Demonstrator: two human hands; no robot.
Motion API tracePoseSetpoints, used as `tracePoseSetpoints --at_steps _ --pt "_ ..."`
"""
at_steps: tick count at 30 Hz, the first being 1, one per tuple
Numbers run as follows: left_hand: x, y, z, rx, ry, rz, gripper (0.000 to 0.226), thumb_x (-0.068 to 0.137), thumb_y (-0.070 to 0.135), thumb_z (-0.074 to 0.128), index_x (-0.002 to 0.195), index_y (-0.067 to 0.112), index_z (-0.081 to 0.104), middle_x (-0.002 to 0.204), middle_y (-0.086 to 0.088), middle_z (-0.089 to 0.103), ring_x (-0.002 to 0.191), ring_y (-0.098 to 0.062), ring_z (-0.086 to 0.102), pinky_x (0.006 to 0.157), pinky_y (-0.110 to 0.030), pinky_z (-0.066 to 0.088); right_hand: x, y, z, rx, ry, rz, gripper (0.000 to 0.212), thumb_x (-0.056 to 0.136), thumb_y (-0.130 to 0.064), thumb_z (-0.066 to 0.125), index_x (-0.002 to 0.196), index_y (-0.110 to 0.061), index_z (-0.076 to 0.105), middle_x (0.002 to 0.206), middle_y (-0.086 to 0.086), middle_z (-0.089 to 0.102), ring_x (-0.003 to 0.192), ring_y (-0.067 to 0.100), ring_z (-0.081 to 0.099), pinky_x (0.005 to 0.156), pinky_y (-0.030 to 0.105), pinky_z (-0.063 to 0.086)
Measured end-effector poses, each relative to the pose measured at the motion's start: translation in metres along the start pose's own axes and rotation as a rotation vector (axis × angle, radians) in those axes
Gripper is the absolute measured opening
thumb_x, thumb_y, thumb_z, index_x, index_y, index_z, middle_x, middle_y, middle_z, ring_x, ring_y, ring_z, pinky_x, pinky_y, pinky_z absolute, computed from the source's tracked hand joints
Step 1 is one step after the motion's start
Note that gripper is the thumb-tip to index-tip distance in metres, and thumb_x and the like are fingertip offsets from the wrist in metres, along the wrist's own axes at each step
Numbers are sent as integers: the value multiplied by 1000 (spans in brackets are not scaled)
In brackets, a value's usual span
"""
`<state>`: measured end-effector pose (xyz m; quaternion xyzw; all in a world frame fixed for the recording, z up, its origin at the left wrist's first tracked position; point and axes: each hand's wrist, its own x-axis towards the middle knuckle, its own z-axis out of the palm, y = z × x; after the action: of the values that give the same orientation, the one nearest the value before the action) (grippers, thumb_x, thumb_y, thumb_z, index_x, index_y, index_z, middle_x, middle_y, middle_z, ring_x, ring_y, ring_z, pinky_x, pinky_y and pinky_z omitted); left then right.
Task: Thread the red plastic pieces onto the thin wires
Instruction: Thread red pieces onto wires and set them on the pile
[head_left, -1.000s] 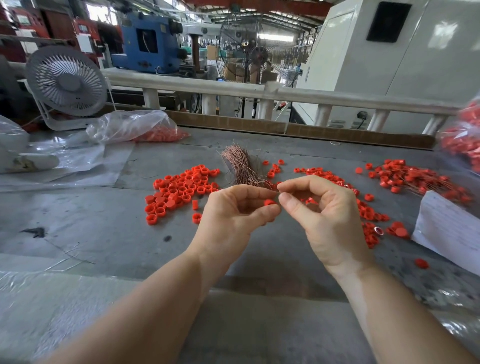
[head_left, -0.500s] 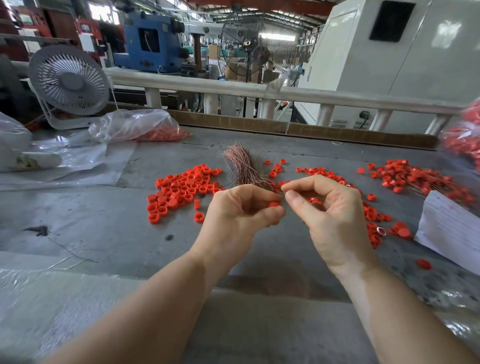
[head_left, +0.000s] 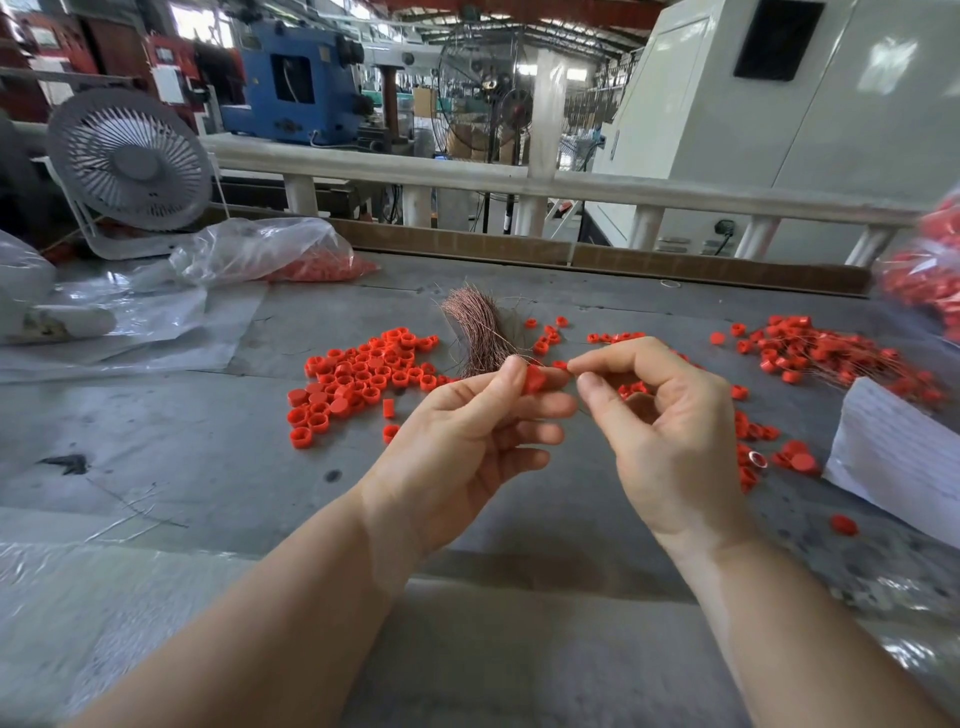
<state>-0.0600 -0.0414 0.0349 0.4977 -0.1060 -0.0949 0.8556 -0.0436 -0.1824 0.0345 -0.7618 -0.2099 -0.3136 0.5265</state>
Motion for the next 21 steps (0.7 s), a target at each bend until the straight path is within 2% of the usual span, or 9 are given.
tracePoseSetpoints --at_steps 8,11,17,21 --pt "2 1 -3 -36 -61 -5 29 78 32 52 85 17 76 75 4 70 56 -3 61 52 -16 51 0 0 0 -31 4 -45 13 79 -12 61 78 -24 66 69 -12 60 57 6 50 55 15 33" --pt "2 1 -5 -71 -107 -6 27 78 25 53 91 16 76 80 4 71 59 -4 61 54 -16 52 0 0 0 -38 14 -58 13 79 -12 61 78 -25 66 72 -10 63 59 7 52 55 15 34" --pt "2 0 -7 -104 -147 -14 27 77 18 54 95 16 75 84 3 72 59 -4 62 54 -17 53 0 0 -1 -47 19 -62 9 79 -14 62 80 -21 66 76 -4 65 67 13 59 56 24 41" --pt "2 0 -7 -106 -152 -19 27 77 15 54 93 17 75 84 2 73 58 -3 63 53 -18 53 0 -2 -1 -62 18 -77 9 79 -13 62 79 -21 66 75 -5 65 68 12 58 57 20 41"
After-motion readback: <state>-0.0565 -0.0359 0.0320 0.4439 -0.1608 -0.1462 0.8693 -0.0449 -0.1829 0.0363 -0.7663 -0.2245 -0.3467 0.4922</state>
